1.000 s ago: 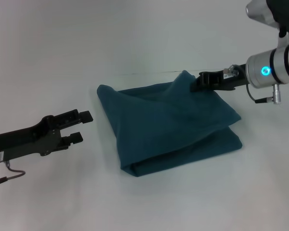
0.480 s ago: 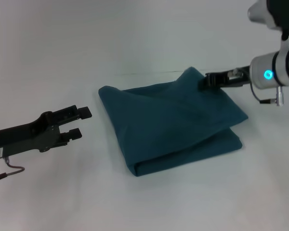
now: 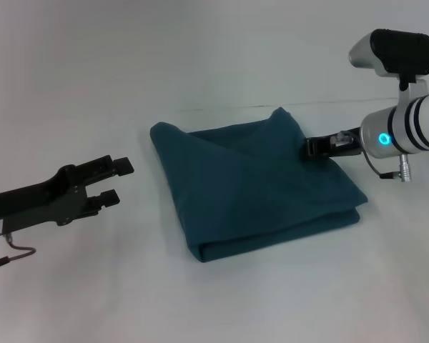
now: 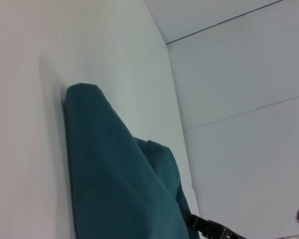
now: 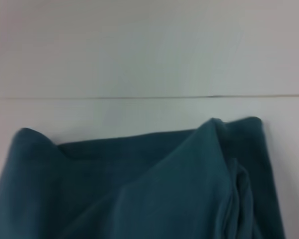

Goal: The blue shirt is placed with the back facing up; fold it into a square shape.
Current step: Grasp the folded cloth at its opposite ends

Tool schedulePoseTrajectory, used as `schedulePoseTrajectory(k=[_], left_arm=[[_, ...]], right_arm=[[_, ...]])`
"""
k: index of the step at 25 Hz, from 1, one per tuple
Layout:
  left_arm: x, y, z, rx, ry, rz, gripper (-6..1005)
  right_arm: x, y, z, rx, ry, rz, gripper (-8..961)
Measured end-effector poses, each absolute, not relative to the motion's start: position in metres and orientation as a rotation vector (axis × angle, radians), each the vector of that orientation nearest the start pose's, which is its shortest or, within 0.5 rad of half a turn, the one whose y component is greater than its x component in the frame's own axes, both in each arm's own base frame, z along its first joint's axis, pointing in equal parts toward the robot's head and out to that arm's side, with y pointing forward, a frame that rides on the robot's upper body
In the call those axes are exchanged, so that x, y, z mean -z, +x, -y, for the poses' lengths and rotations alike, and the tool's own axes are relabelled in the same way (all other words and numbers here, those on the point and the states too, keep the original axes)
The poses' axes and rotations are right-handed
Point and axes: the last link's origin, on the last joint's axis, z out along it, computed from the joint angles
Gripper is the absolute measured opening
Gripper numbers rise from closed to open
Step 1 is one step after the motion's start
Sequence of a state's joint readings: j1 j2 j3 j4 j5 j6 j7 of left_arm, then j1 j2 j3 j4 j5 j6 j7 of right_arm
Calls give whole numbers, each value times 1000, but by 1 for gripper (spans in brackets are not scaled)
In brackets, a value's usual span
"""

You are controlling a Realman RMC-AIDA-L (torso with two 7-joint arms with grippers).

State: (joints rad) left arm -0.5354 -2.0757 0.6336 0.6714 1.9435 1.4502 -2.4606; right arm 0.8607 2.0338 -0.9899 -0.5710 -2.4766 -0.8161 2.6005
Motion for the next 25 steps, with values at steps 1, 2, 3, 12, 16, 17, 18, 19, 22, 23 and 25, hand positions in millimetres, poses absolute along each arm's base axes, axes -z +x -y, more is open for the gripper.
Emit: schedulePoseTrajectory(k=[1, 2, 3, 12, 16, 17, 18, 19, 22, 23, 25], left_arm=[[-17, -267, -352, 1000, -2036, 2031, 888], [-17, -267, -352, 1000, -2036, 2031, 888], [-17, -267, -352, 1000, -2035, 2031, 888], [-16, -266, -353, 1001, -2035, 2030, 888], [-16, -266, -353, 1001, -2034, 2032, 888], [-16, -267, -353, 1001, -2033, 2033, 888], [-16, -267, -353, 1001, -2032, 2033, 888], [-16, -267, -352, 1001, -2032, 2034, 888], [-15, -267, -352, 1001, -2032, 2035, 888], [-15, -267, -352, 1002, -2033, 2035, 888], [-15, -267, -353, 1002, -2033, 2034, 888]], right_arm=[[10, 239, -456, -107, -2050, -1390, 67], [9, 240, -456, -101, -2040, -1397, 67], [8, 241, -456, -96, -2033, -1402, 67], [6, 248, -456, -88, -1992, -1414, 67], [7, 247, -456, -91, -1991, -1419, 67], [7, 248, -456, -93, -1991, -1422, 67], [6, 248, -456, -96, -1989, -1426, 67], [5, 248, -456, -98, -1986, -1429, 67], [0, 251, -457, -103, -1973, -1431, 67], [-2, 251, -458, -106, -1965, -1432, 67], [-11, 255, -461, -124, -1929, -1441, 145]])
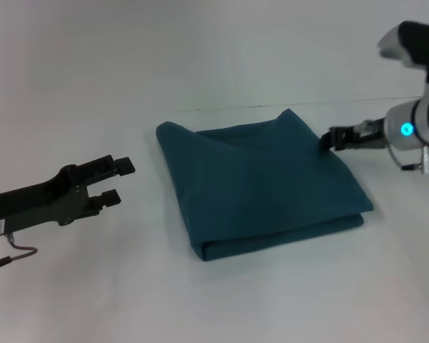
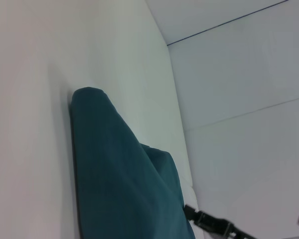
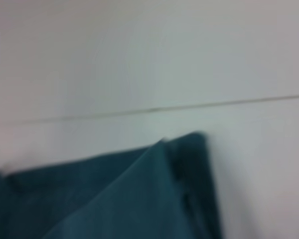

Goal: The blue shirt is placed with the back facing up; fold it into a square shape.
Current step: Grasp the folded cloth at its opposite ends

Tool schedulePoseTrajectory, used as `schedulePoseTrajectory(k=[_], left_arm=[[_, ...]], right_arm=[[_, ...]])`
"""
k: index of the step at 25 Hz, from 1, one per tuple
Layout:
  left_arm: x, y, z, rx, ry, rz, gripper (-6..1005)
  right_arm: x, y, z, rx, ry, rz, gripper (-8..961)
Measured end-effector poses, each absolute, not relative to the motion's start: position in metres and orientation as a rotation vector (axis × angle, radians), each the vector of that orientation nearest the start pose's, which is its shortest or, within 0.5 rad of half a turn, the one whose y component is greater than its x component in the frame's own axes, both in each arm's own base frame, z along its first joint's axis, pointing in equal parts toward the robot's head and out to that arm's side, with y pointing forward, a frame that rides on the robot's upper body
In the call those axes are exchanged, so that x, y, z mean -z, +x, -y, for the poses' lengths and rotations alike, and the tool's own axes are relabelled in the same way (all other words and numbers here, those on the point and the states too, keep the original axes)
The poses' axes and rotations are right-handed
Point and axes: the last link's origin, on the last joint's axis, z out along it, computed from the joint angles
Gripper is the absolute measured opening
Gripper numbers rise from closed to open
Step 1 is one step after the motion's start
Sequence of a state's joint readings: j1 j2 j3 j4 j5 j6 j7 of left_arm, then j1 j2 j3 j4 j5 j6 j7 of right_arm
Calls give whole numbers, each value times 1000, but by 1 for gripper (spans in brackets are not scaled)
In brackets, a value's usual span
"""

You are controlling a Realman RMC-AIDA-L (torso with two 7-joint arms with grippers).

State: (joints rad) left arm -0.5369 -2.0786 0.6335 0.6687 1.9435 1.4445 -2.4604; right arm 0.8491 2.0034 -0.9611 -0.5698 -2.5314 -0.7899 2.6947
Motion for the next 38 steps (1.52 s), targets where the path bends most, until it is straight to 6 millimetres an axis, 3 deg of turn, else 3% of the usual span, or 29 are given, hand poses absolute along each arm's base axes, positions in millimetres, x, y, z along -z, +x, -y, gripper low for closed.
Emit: schedulePoseTrajectory(k=[4, 9, 19, 22, 27, 31, 38], left_arm=[[-15, -266, -353, -1066, 2163, -2162, 888], [-16, -266, -354, -1070, 2163, -2162, 888], [-16, -268, -356, -1082, 2162, -2182, 887], [-17, -269, -356, -1085, 2161, -2189, 887], [-17, -269, -356, -1085, 2160, -2191, 887], [-17, -269, -356, -1085, 2159, -2191, 887], [-16, -268, -355, -1081, 2154, -2184, 887]], right_arm=[[-32, 257, -470, -200, -1855, -1462, 286], [-36, 240, -478, -232, -1882, -1444, 402], [6, 201, -483, -240, -2002, -1381, 396], [20, 200, -482, -206, -2014, -1361, 395], [33, 213, -480, -110, -1977, -1309, 397], [27, 226, -483, -65, -1896, -1276, 398], [-15, 239, -492, -111, -1786, -1318, 399]])
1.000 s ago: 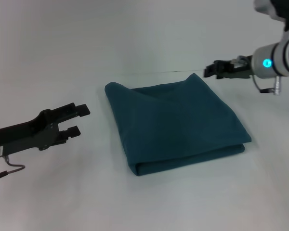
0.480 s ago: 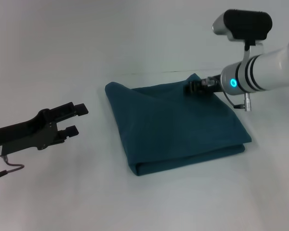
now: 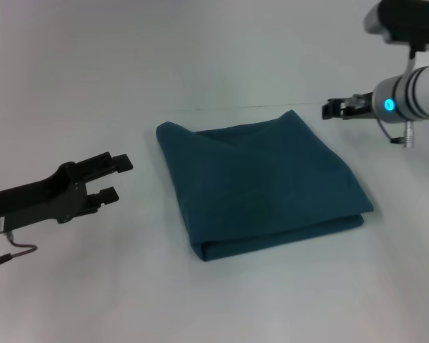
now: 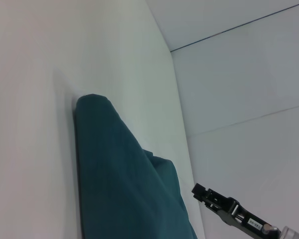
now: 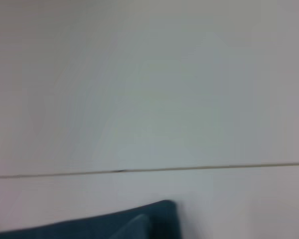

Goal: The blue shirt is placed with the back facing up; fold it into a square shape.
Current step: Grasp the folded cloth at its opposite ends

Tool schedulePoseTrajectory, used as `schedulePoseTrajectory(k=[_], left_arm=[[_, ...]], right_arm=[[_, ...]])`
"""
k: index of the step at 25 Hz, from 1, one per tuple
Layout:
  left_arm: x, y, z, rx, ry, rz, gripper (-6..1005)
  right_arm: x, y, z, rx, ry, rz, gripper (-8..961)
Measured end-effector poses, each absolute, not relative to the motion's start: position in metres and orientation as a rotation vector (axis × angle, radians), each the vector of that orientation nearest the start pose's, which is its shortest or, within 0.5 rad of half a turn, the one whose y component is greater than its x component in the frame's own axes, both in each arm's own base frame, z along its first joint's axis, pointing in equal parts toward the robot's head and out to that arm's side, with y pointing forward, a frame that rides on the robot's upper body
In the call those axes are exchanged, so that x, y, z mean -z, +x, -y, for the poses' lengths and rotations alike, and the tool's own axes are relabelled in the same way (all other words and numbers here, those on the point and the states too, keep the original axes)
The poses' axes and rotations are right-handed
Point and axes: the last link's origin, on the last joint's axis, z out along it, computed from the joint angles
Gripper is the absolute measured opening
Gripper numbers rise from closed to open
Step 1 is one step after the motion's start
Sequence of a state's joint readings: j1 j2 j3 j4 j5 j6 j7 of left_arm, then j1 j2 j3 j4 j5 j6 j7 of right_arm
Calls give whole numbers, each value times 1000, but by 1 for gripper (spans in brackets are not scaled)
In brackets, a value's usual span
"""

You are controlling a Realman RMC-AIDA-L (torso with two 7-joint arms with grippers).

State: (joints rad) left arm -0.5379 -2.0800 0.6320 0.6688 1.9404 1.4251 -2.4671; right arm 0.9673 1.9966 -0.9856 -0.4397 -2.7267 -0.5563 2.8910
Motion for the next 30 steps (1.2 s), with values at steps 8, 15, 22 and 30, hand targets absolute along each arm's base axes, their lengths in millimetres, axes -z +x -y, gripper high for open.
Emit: schedulePoseTrajectory(k=[8, 15, 22, 30], left_arm=[[-15, -267, -355, -1080, 2153, -2181, 887], [-16, -267, -355, -1077, 2158, -2180, 887], [-15, -265, -351, -1010, 2167, -2154, 887], [-6, -263, -345, -883, 2132, -2171, 887]], right_arm=[[-32, 237, -485, -108, -1816, -1389, 400], [-34, 232, -480, -100, -1871, -1421, 411], [-50, 228, -451, -429, -2122, -1582, 531], [-112, 267, -404, -790, -2066, -1752, 757]])
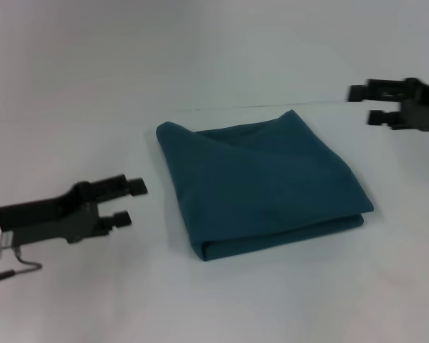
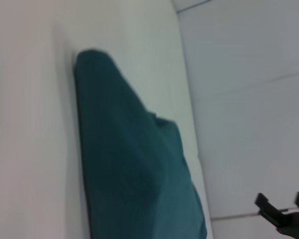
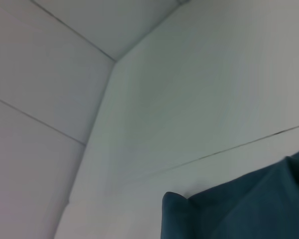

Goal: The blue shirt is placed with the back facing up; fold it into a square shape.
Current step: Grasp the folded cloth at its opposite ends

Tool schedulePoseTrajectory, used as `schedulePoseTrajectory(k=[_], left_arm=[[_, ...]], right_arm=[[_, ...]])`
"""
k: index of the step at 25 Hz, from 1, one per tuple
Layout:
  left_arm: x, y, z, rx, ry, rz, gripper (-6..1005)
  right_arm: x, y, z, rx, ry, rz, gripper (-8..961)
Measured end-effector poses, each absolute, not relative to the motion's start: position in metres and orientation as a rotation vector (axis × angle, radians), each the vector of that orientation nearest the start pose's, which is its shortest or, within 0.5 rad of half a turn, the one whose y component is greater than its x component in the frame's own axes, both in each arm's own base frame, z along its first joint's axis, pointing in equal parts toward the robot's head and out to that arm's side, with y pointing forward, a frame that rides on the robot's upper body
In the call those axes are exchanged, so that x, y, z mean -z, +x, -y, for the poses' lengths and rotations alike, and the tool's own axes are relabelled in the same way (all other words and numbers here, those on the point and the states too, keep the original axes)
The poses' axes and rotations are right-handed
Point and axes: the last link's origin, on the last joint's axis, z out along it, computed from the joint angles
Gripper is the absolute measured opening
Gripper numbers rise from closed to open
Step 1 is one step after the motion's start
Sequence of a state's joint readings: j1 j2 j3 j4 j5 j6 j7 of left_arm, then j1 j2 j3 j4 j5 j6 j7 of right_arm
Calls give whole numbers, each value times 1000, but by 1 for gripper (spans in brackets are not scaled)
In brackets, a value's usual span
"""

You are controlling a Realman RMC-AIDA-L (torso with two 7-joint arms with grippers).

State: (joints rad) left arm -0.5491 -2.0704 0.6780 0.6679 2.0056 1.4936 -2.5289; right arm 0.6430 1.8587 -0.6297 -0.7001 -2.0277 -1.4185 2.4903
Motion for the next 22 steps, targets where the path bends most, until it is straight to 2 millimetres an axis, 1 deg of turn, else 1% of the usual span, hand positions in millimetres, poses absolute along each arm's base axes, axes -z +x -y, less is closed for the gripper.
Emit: schedulePoseTrajectory(k=[4, 5, 7, 11, 14, 18, 22], left_arm=[[9, -261, -341, -800, 2084, -2204, 887], [14, -261, -340, -783, 2067, -2218, 887], [24, -261, -338, -757, 2030, -2244, 887], [42, -255, -335, -733, 1989, -2249, 887], [52, -250, -335, -698, 1997, -2245, 887], [65, -248, -340, -648, 2014, -2281, 887], [71, -249, -348, -635, 2054, -2323, 887]], right_arm=[[-132, 289, -389, -840, -1998, -1771, 851], [-135, 292, -387, -842, -1986, -1775, 874], [-138, 295, -385, -833, -1978, -1780, 888], [-143, 292, -387, -808, -2002, -1782, 915], [-145, 288, -390, -778, -2009, -1788, 915], [-145, 286, -393, -752, -2018, -1783, 915], [-145, 287, -394, -752, -2011, -1785, 915]])
